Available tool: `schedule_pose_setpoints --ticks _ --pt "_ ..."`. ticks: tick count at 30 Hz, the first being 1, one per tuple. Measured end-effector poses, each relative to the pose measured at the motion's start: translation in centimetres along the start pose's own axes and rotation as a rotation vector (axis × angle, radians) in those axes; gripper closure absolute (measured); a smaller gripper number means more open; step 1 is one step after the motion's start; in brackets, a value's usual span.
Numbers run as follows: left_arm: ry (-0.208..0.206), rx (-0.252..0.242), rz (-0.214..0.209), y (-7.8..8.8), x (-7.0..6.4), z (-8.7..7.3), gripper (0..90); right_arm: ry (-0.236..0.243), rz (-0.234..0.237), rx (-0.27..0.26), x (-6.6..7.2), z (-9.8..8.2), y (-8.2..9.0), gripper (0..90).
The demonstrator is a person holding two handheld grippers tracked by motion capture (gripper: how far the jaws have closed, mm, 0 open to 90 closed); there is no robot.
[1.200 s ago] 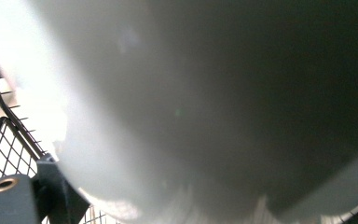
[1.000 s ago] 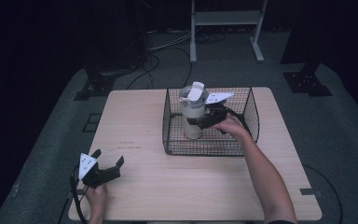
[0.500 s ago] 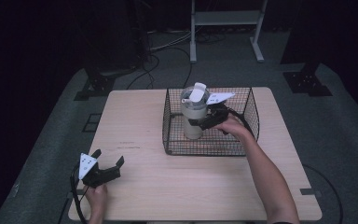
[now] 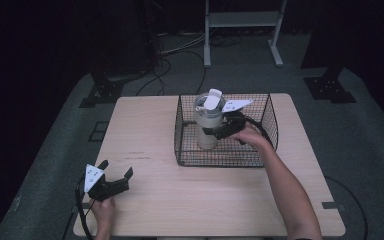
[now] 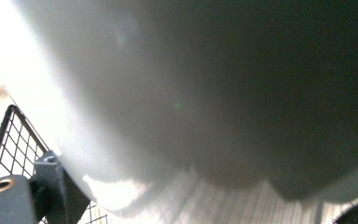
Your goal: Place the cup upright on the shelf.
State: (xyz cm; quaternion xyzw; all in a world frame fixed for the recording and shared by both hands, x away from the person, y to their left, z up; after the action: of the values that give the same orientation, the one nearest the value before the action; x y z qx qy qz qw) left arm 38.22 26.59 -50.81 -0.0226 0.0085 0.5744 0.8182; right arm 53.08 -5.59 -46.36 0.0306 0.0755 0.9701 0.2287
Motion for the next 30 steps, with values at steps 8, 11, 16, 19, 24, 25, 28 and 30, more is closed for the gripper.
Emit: schedule_pose_setpoints --ticks 8,11,16,19,24,25,28,30 --pt "0.005 -0.002 0.003 0.0 0.1 0.0 0.0 -0.002 -0.001 0.002 0.0 0.0 0.2 6.5" --pt "0.002 -0.002 0.003 0.0 0.1 0.0 0.0 -0.002 0.001 -0.004 0.0 0.1 0.3 4.0" --pt "0.001 0.001 0.004 0.0 0.0 0.0 0.0 0.005 0.001 -0.005 0.0 0.4 0.8 3.2" --pt "0.002 -0.001 0.004 -0.1 0.0 0.0 0.0 -0.002 0.003 -0.004 0.1 0.6 0.9 3.1" --pt "0.001 0.001 0.004 -0.1 0.0 0.0 0.0 0.001 0.003 0.005 0.0 0.6 1.4 3.3" --pt "0.000 0.002 0.004 -0.1 0.0 0.0 0.0 -0.004 -0.002 0.008 0.1 0.7 1.5 3.3" --pt "0.001 -0.001 0.002 0.0 0.0 0.0 0.0 0.002 -0.007 0.016 0.1 0.8 1.7 3.3" --pt "0.002 -0.001 0.001 0.0 0.0 0.0 0.0 0.001 -0.009 0.023 0.2 0.8 1.9 3.3"
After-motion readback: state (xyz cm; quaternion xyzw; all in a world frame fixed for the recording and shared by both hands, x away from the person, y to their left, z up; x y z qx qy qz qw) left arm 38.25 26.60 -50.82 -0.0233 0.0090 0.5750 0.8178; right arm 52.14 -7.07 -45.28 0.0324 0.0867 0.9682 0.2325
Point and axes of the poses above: each handheld gripper's, and its own axes: y roughly backward along the jaws, z roughly out of its top, x roughly to its left, the point moved 10 cm from there along -y, roughly forward along the jaws, and after that the axes turned 15 degrees about -x, right-handed, at the moved point
